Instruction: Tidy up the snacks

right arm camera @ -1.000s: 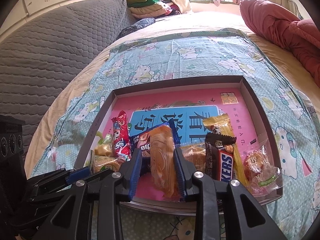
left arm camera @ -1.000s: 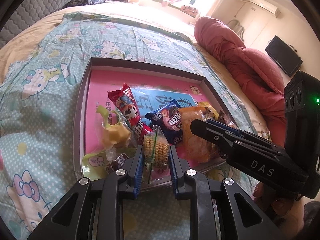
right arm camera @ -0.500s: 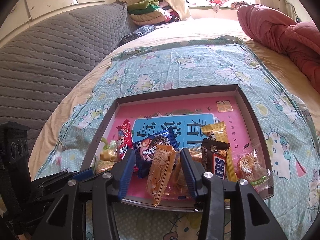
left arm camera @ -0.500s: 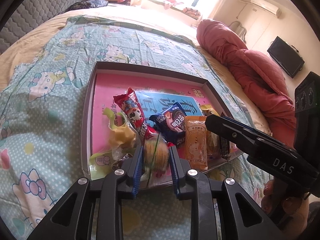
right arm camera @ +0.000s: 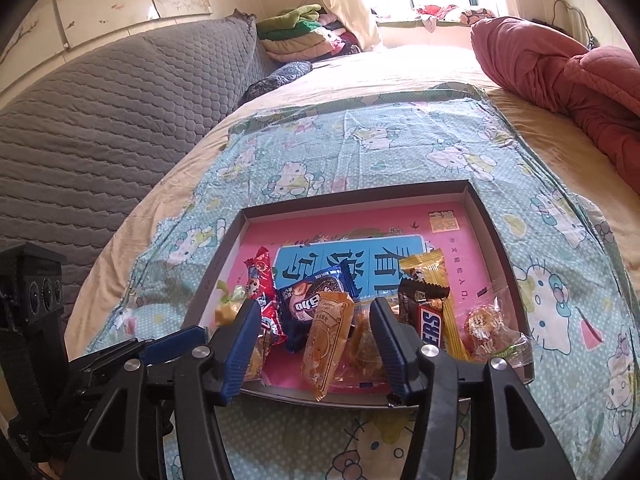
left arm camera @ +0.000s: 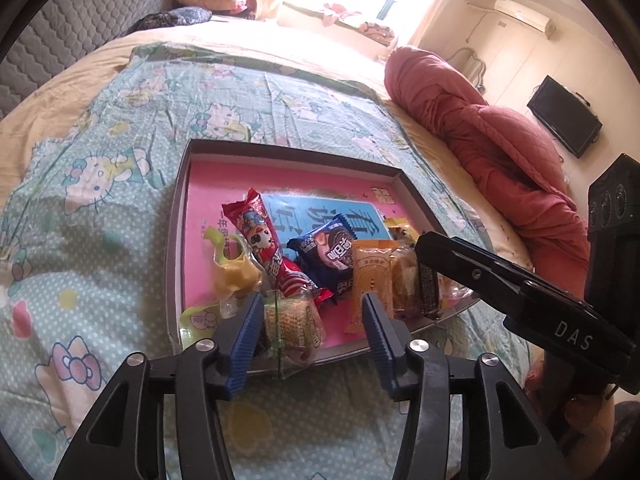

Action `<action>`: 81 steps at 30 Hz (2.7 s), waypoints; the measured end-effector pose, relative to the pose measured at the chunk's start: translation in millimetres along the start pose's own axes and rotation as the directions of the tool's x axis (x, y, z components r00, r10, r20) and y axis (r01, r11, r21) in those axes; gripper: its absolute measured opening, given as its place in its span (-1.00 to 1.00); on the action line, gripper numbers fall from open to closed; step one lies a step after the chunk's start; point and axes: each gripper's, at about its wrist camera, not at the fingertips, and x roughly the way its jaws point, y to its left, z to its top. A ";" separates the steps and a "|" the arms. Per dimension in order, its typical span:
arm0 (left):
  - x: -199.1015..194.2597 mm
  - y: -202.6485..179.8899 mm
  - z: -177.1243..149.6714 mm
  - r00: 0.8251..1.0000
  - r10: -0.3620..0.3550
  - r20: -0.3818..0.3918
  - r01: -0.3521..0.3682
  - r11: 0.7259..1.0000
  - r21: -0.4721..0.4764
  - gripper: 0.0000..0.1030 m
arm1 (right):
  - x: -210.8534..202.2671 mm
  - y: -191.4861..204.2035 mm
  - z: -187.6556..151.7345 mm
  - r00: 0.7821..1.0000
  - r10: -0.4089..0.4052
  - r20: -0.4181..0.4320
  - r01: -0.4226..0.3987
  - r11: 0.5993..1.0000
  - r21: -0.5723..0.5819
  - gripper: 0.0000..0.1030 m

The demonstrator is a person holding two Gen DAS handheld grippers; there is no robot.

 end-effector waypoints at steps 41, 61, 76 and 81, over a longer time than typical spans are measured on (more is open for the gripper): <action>-81.4 -47.2 -73.7 0.963 0.269 0.007 -0.269 0.962 0.033 0.56 | -108.9 2.6 -76.5 0.985 -0.133 0.106 0.145 0.983 -0.110 0.96; -82.0 -44.9 -84.0 0.951 0.310 -0.009 -0.309 0.951 0.010 0.56 | -111.1 6.6 -94.7 0.989 -0.132 0.065 0.140 0.982 -0.126 0.97; -78.1 -45.9 -84.7 0.945 0.326 -0.013 -0.326 0.945 0.022 0.56 | -106.0 5.9 -95.9 0.991 -0.126 0.050 0.131 0.983 -0.130 0.97; -76.9 -44.8 -85.1 0.945 0.327 -0.019 -0.327 0.945 0.019 0.56 | -104.9 4.9 -97.0 0.991 -0.123 0.047 0.128 0.984 -0.126 0.97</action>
